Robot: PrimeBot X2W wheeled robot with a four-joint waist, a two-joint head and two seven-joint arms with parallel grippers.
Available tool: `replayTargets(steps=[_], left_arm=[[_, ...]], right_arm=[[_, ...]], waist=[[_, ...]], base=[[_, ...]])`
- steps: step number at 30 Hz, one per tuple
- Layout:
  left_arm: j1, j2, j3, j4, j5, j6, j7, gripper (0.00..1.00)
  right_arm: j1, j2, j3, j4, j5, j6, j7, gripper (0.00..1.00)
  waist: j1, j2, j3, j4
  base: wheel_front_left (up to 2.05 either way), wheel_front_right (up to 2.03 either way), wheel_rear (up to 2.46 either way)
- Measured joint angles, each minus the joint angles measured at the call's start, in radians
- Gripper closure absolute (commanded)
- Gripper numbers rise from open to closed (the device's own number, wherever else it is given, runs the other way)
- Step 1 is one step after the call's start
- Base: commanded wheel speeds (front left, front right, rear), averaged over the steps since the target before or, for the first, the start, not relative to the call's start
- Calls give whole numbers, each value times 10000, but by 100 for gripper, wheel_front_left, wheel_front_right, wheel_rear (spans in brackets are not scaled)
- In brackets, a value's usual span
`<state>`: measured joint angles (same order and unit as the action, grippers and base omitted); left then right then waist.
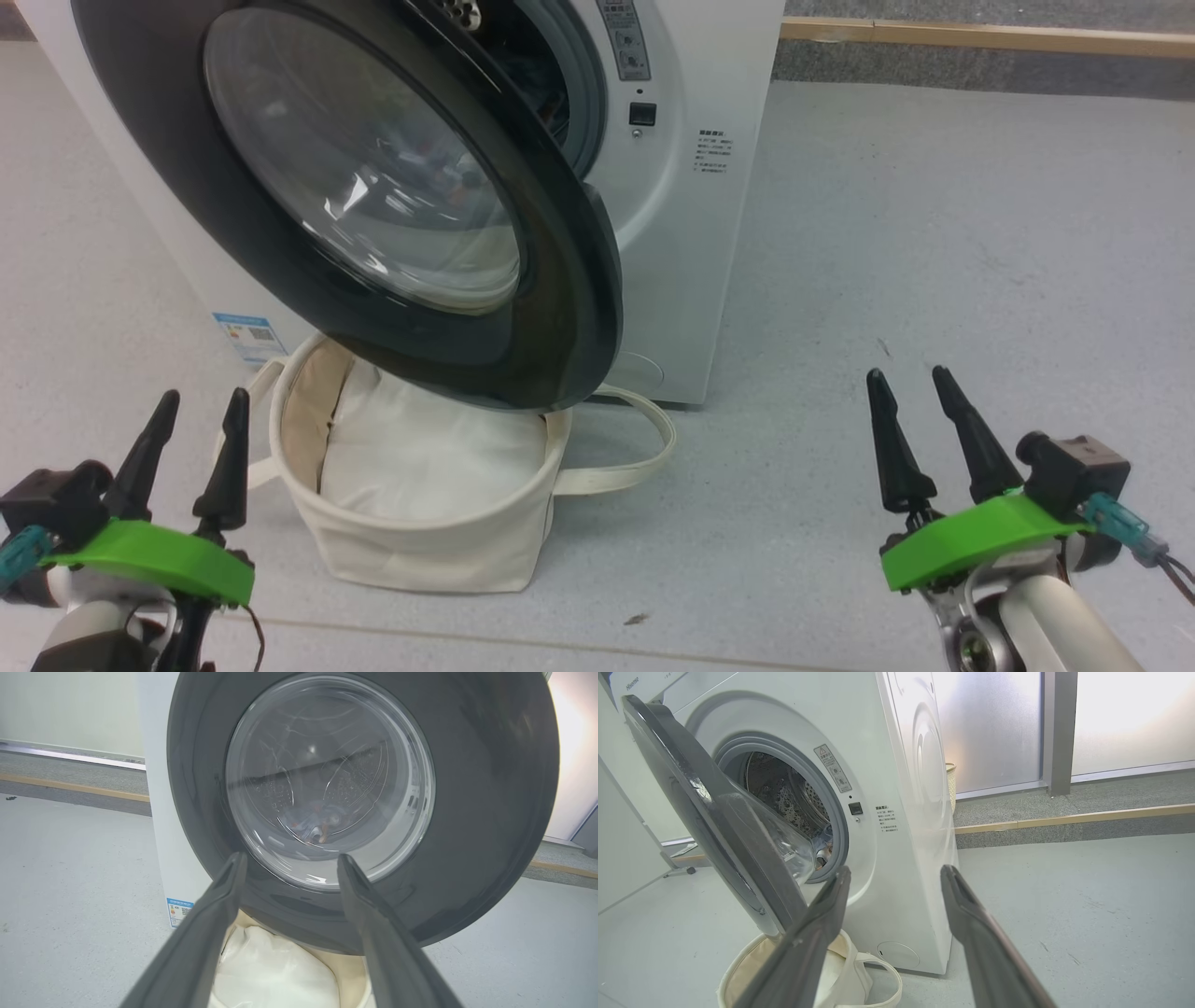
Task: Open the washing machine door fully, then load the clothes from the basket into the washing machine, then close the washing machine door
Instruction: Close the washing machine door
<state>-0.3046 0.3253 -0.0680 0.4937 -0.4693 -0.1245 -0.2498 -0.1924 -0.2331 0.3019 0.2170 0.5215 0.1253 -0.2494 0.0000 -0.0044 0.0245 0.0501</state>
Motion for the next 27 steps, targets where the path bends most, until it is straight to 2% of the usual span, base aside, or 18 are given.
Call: replayTargets(steps=[14,20,27], left_arm=[[-5,-115,169,-86,203,-2,0,0],[-10,-111,219,-86,209,-2,0,0],[-12,-115,288,-86,278,-2,0,0]], right_arm=[[112,-8,-38,299,31,0,0,0],[106,84,-888,518,-736,0,0,0],[105,268,-1162,545,-1064,0,0,0]], waist=[[0,0,11,106],[0,0,31,125],[0,0,57,164]], base=[[0,0,0],[0,0,0],[0,0,0]])
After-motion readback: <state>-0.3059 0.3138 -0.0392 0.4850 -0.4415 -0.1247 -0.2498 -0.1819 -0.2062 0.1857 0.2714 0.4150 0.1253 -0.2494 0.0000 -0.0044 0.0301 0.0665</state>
